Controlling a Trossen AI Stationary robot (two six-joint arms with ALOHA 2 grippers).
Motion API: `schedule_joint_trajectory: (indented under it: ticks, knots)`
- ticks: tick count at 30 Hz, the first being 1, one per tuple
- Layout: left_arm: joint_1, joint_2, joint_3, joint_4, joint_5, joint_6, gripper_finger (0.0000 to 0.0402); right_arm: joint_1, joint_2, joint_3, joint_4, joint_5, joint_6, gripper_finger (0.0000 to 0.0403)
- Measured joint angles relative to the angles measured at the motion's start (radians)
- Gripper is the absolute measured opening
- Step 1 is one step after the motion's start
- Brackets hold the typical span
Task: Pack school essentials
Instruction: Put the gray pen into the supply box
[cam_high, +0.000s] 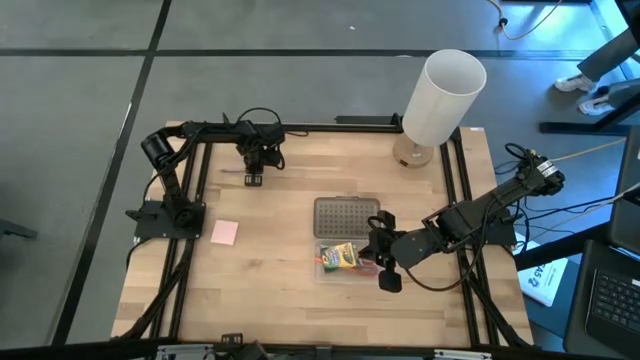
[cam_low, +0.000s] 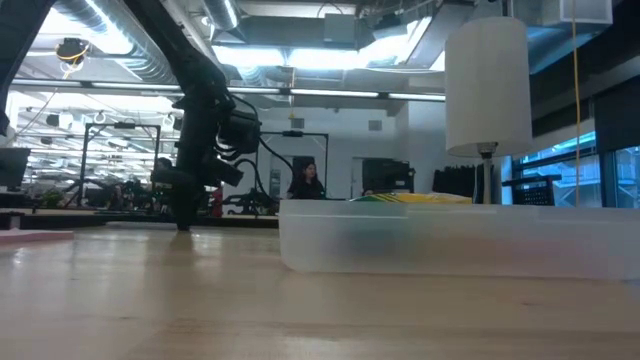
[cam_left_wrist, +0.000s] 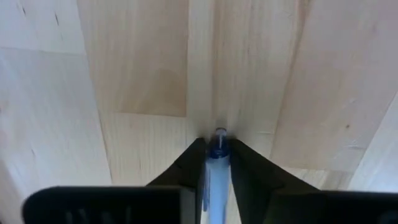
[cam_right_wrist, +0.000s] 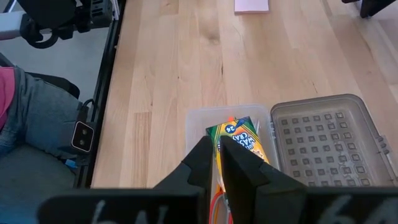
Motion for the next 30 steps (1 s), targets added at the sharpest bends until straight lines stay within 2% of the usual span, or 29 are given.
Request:
schedule_joint_trajectory:
  ticks: [9,25,30]
  knots:
    - [0.0,0.0,0.0,0.002,0.012,-0.01,0.002,0.0,0.0,0.0,0.0,0.0,0.0,0.0035]
    - [-0.056,-0.001,0.0,-0.008,-0.041,-0.08,0.0015,0.0,0.0,0.0,0.001,0.0,0.005,0.0035]
    - [-0.081,-0.017,0.003,-0.019,-0.011,-0.105,0.0014,0.0,0.0,0.0,0.001,0.0,0.006,0.0035]
